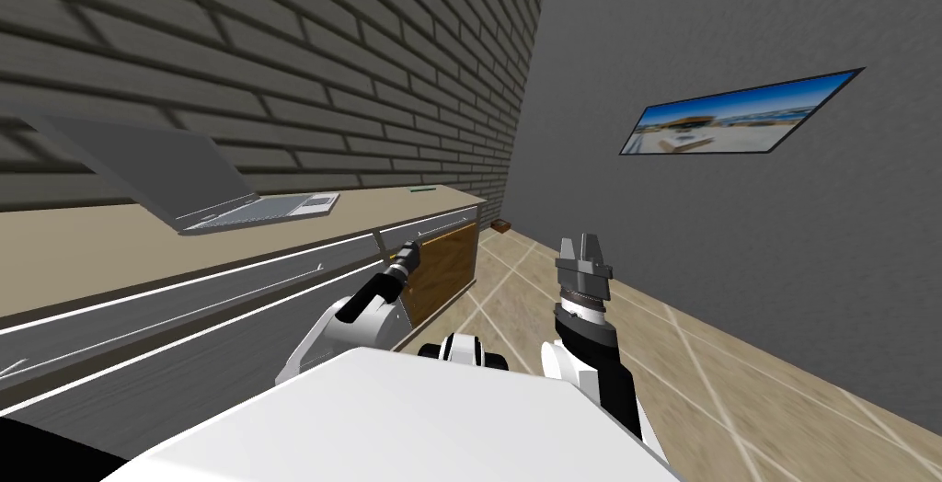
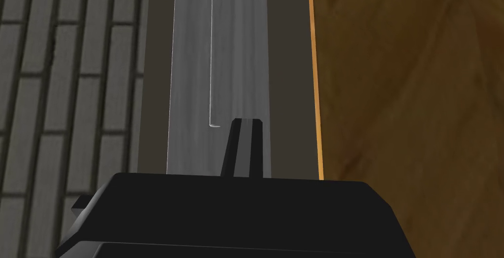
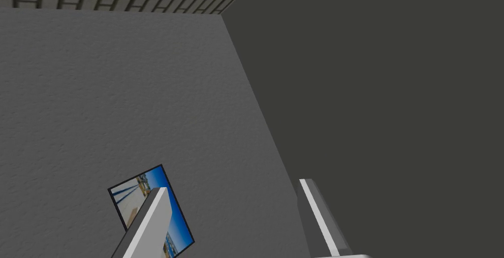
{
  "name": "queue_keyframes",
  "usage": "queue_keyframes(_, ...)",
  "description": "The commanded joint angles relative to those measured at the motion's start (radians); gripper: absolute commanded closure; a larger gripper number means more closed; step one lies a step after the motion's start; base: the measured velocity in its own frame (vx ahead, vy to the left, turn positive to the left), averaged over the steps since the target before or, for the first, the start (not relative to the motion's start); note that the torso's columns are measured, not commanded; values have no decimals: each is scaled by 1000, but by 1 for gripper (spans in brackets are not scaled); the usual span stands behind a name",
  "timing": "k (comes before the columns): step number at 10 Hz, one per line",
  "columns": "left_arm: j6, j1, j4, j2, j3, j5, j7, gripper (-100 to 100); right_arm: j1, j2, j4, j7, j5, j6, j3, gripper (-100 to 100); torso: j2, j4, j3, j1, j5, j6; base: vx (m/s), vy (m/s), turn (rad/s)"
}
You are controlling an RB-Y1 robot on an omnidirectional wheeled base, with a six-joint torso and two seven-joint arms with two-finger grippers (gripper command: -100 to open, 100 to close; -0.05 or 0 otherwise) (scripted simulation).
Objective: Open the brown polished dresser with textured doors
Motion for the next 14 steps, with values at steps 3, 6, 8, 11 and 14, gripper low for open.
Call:
queue_keyframes(3,18,-134,126,-4,44,56,-43,100,0,0,0,0,0,0,0,0,-2,0,-1,0,0,0,-93,-47,42)
queue_keyframes(6,24,-223,181,-6,61,77,-60,100,0,0,0,0,0,0,0,0,0,0,0,0,0,0,-105,-47,35)
queue_keyframes(8,30,-280,230,-8,78,99,-77,100,0,0,0,0,0,0,0,0,-1,0,0,-2,-1,0,-97,-70,44)
queue_keyframes(11,43,-369,318,-11,112,143,-110,100,0,0,0,0,0,0,0,0,-1,0,-1,1,0,0,-96,-39,41)
queue_keyframes(14,49,-449,377,-13,128,164,-127,100,0,0,0,0,0,0,0,0,0,0,0,-2,-1,0,-99,-46,36)
